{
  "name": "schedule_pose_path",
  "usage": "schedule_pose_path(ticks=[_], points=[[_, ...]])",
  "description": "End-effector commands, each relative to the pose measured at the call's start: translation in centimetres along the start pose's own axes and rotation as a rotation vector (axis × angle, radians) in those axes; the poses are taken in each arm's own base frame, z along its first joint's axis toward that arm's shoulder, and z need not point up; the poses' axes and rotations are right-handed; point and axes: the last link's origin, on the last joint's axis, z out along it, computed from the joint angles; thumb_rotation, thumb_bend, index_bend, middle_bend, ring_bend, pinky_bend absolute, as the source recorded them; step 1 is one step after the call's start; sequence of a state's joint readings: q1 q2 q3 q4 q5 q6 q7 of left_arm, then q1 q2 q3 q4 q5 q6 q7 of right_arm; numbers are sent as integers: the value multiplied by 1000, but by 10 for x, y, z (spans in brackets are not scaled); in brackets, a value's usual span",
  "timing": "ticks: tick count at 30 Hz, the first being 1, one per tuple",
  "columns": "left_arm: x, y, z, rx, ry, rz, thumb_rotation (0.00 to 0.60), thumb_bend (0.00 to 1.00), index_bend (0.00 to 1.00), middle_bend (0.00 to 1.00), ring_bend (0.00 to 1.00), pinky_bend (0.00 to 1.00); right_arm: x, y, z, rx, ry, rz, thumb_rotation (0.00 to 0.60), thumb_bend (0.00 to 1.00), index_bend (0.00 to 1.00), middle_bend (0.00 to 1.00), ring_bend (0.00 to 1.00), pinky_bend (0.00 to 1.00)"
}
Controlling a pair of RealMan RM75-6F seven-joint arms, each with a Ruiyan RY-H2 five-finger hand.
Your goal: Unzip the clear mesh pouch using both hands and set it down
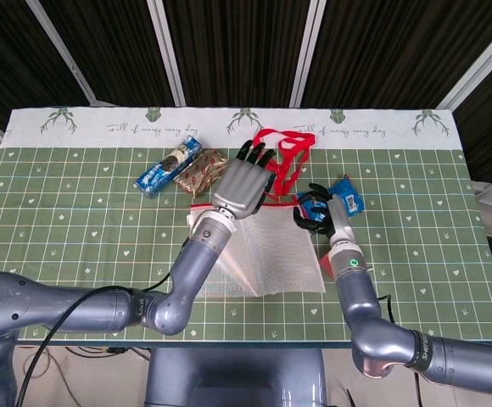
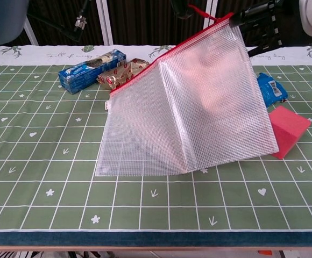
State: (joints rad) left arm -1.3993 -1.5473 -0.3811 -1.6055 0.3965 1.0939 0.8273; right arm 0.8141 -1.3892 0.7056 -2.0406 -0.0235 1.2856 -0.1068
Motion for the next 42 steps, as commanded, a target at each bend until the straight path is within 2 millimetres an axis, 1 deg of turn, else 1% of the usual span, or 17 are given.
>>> schedule_pose_path(ticks=[1,8,13,19,29,37,42], points=[[-2,-4,-1,6,-7,4,600,470,592,127,0,0,1,-2,0,2,1,6,600,551,632,141,0,203],[-7,-11,-3,11,-22,6,600,471,592,127,0,0,7,-8,-1,4,14,43,600,563,645,153,0,212],[-8,-14,-5,13,-22,8,600,471,592,127,0,0,11,-11,0,7,28,65,600,565,650,157,0,215],[-8,-22,-8,26,-24,18,600,471,593,128,0,0,20,-15,1,10,55,82,600,567,651,157,0,214],[-1,-47,-21,60,-17,24,600,471,592,127,0,0,41,-15,5,7,117,81,600,568,652,159,0,214],[6,-73,-37,94,-13,28,600,471,592,128,0,0,55,-12,9,-1,150,70,600,568,652,159,0,214],[12,-91,-44,126,-5,31,600,470,592,128,0,0,61,-11,10,-1,162,65,600,570,652,159,0,214]])
